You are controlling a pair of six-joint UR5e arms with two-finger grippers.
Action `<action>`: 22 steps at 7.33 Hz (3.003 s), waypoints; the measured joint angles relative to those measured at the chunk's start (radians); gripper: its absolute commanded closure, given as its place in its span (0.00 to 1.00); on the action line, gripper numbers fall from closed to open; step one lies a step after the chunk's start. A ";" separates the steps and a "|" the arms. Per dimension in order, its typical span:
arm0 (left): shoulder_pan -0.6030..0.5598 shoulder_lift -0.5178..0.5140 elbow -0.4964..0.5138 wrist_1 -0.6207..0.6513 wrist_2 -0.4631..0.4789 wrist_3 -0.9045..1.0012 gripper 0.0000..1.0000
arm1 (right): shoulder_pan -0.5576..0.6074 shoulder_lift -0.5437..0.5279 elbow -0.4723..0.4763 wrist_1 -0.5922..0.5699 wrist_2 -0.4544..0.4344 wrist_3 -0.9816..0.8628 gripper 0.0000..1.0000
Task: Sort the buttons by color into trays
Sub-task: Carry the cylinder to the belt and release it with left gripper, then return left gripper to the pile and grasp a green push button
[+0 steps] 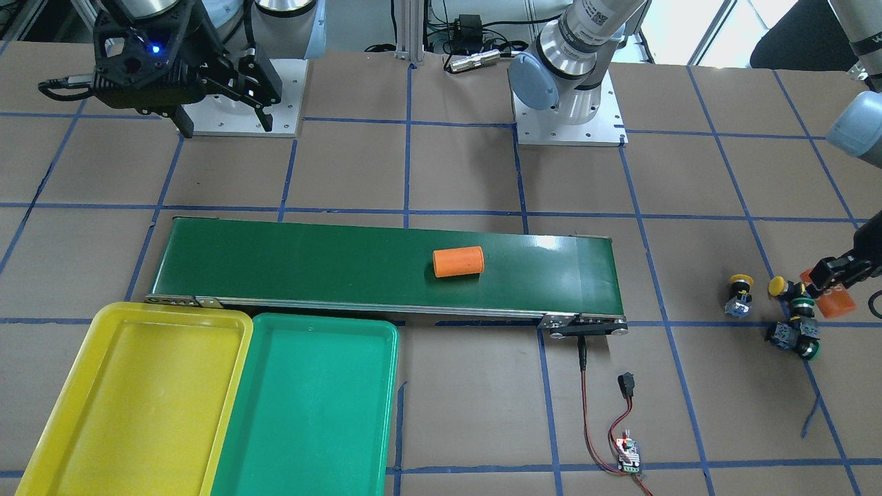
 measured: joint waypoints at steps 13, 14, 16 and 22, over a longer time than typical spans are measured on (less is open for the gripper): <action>-0.647 0.211 -0.234 -0.115 0.025 -1.524 0.82 | -0.002 0.001 0.000 0.000 -0.001 -0.001 0.00; -0.650 0.201 -0.241 -0.116 0.029 -1.536 0.52 | -0.002 0.001 0.000 0.000 -0.001 0.000 0.00; -0.658 0.183 -0.244 -0.115 0.028 -1.570 0.00 | -0.003 0.001 0.000 0.000 -0.002 0.000 0.00; -0.498 0.245 -0.224 -0.126 0.111 -1.072 0.00 | -0.002 0.001 0.000 0.000 -0.003 0.000 0.00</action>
